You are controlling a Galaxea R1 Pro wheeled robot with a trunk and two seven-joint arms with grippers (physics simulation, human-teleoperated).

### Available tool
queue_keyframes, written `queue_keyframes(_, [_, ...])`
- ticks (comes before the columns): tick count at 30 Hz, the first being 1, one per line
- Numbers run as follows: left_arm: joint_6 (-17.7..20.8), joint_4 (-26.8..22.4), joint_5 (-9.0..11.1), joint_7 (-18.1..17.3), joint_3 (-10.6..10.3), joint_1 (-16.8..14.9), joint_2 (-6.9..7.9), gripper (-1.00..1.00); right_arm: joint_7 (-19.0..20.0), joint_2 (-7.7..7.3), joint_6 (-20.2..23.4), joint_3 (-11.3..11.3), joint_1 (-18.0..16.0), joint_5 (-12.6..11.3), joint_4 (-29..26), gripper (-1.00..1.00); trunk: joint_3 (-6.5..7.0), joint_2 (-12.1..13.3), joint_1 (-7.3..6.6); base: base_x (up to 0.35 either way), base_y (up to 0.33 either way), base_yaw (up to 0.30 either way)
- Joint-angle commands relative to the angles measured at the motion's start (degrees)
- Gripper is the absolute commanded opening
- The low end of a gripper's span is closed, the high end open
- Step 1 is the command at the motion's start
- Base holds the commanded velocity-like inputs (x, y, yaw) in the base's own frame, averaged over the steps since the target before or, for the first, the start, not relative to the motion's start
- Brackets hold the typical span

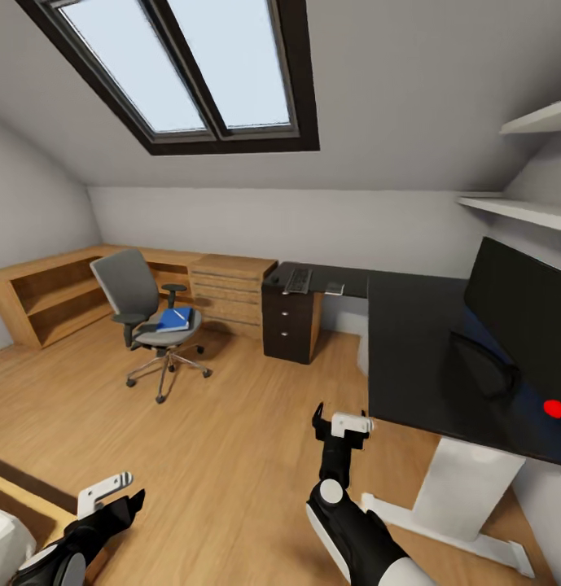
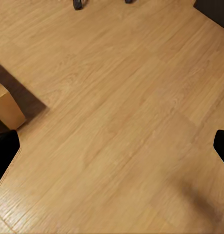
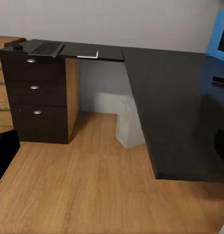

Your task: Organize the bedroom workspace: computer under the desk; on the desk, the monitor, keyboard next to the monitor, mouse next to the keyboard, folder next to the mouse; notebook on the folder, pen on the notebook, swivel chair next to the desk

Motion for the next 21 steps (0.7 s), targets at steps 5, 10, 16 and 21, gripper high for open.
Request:
queue_keyframes(5, [0.29,-0.05,0.57,0.32,-0.32,-0.04,-0.03,1.00,-0.21,0.00,-0.31,0.81,-0.07,-0.14,0.06,1.00,-0.09,-0.04,0.03,0.263,0.240,0.032])
queue_keyframes(10, [0.29,-0.02,0.57,0.32,-0.46,-0.04,-0.03,1.00,-0.21,0.00,-0.27,1.21,-0.07,-0.14,0.06,1.00,-0.09,-0.04,0.03,0.270,0.231,0.005])
queue_keyframes(16, [0.29,0.03,0.57,0.30,-0.63,-0.04,-0.03,1.00,-0.15,0.00,-0.40,1.29,-0.07,-0.06,0.14,1.00,-0.09,-0.04,0.03,0.302,0.182,0.001])
queue_keyframes(21, [0.29,0.08,0.58,0.25,-0.64,-0.04,-0.05,1.00,-0.19,0.00,-0.44,1.30,-0.07,-0.08,0.14,1.00,-0.09,-0.04,0.03,0.315,0.154,0.000])
